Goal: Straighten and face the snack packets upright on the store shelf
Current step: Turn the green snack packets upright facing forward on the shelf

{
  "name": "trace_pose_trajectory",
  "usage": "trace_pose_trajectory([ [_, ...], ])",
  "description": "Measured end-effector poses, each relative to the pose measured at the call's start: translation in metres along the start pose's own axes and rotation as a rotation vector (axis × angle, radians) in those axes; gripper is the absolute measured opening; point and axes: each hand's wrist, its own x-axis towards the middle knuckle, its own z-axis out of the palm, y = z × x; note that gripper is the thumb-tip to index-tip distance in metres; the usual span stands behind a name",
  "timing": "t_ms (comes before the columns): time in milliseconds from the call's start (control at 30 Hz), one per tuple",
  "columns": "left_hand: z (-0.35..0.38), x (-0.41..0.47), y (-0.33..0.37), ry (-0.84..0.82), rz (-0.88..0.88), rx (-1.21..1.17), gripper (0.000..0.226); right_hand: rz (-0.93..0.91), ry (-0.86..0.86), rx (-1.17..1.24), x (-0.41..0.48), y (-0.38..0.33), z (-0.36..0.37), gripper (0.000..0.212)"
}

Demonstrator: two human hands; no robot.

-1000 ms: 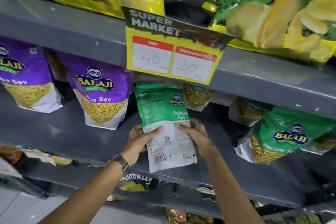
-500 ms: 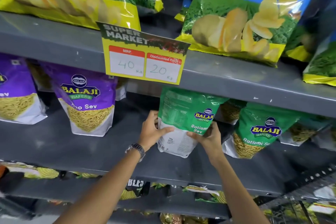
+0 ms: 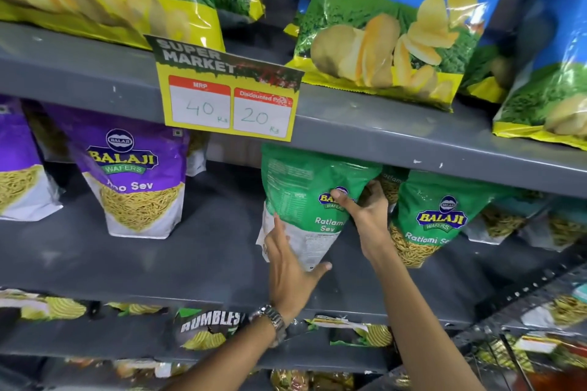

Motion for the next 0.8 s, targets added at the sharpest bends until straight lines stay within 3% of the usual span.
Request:
trace_pose_trajectory([
  [133,0.015,-0.006,0.002,-0.079,0.054,0.027,0.136,-0.028,0.002,-0.116,-0.011,-0.007,0.0,0.053],
  [300,0.023,0.004,0.002,-0.087,0.068,0.023,0.132,0.02,0.026,-0.18,-0.032,-0.016,0.008,0.061],
  [433,0.023,0.015,0.004,-0.037,0.007,-0.019,0.14,0.057,-0.112,-0.126,-0.044,-0.019,0.009,0.066],
  [600,0.009,0.033,-0.007,0.0,0.037,0.077,0.11,0.1,-0.279,-0.112,-0.038,-0.021,-0.011,0.048],
  [700,-0.003,0.043,-0.012,-0.027,0.062,0.072,0.101,0.084,-0.222,-0.131,-0.029,-0.021,-0.014,0.061],
  [800,-0.015,0.052,-0.021,-0.044,0.074,0.13,0.104,0.026,-0.065,-0.249,-0.016,-0.012,-0.012,0.09],
])
